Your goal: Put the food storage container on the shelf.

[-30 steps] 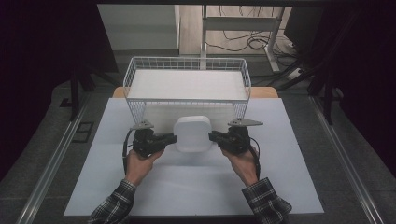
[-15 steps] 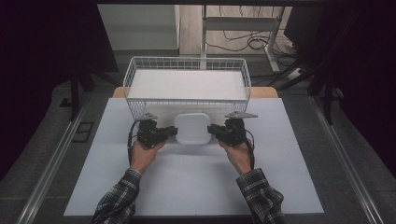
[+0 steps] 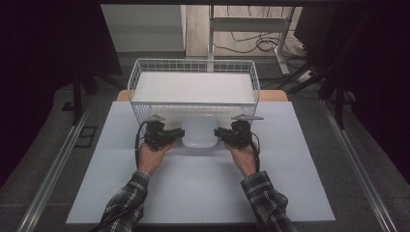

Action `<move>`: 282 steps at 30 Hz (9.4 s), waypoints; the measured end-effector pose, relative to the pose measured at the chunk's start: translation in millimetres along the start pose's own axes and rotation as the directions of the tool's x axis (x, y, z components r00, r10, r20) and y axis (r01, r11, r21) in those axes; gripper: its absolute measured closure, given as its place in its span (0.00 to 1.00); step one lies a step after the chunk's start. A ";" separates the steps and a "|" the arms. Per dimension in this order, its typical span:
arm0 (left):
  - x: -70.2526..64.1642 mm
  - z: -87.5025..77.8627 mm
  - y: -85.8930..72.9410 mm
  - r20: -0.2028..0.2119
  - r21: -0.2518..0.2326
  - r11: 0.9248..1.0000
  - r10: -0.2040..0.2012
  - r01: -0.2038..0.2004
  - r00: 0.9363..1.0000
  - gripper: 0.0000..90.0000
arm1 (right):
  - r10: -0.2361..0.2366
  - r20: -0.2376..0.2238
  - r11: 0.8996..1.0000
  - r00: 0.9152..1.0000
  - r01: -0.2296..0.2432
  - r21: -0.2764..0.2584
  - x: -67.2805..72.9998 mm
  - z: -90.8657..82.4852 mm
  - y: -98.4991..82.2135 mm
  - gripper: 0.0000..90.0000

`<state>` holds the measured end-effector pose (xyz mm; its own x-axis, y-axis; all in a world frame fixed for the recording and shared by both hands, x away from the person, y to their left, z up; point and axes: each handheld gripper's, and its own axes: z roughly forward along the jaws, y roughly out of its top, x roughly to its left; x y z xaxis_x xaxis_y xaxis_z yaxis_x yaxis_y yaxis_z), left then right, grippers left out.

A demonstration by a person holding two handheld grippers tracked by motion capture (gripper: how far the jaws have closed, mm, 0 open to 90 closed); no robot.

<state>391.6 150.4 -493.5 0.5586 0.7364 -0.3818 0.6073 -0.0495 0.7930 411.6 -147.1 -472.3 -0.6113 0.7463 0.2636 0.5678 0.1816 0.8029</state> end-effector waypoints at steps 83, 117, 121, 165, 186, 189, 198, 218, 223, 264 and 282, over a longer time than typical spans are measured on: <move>-67.0 -106.2 -132.9 -0.143 -0.080 0.944 0.308 -0.321 0.941 0.02 | -0.218 -0.011 0.973 0.976 0.218 0.081 36.2 54.0 -13.7 0.99; -61.7 -104.7 -130.2 -0.137 0.005 0.959 0.281 -0.283 0.950 0.03 | -0.207 0.001 0.975 0.978 0.207 0.080 35.6 59.0 -0.4 0.46; -60.4 -104.9 -129.6 -0.129 0.015 0.964 0.265 -0.265 0.956 0.03 | -0.200 -0.009 0.977 0.980 0.200 0.072 36.7 52.9 -1.7 0.40; -54.2 -100.0 -131.4 -0.121 0.075 0.967 0.252 -0.244 0.960 0.03 | -0.268 -0.078 0.960 0.960 0.273 0.063 55.2 -5.3 -26.9 0.00; -54.3 -93.5 -133.9 -0.094 0.118 0.960 0.264 -0.252 0.960 0.03 | -0.310 -0.073 0.942 0.948 0.316 0.109 66.8 -24.6 -58.8 0.00; -54.1 -93.8 -133.9 -0.095 0.122 0.960 0.264 -0.252 0.960 0.03 | -0.307 -0.071 0.943 0.949 0.314 0.111 67.2 -26.6 -61.0 0.00; -47.3 -101.9 -131.0 -0.122 0.122 0.958 0.275 -0.260 0.954 0.03 | -0.301 -0.059 0.947 0.952 0.305 0.096 66.7 -40.6 -64.5 0.00; -49.7 -120.4 -133.3 -0.167 0.145 0.940 0.330 -0.308 0.929 0.03 | -0.281 -0.025 0.956 0.959 0.282 0.080 64.8 -71.6 -70.2 0.00; -49.1 -125.4 -135.9 -0.179 0.152 0.939 0.332 -0.307 0.926 0.03 | -0.282 -0.019 0.956 0.959 0.283 0.078 64.1 -78.4 -74.9 0.00; -28.3 -170.5 -150.5 -0.247 0.091 0.972 0.233 -0.217 0.941 0.03 | -0.230 0.063 0.971 0.971 0.225 0.080 36.7 -140.2 -113.2 0.00; -17.8 -195.5 -159.9 -0.287 0.058 0.983 0.184 -0.174 0.940 0.03 | -0.201 0.131 0.979 0.971 0.195 0.059 20.1 -176.3 -128.9 0.00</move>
<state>174.0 277.1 -520.7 0.4744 0.8769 -0.0768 0.5321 -0.2162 0.8186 228.9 -268.3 -476.2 -0.6352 0.7719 0.0246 0.4698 0.3610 0.8056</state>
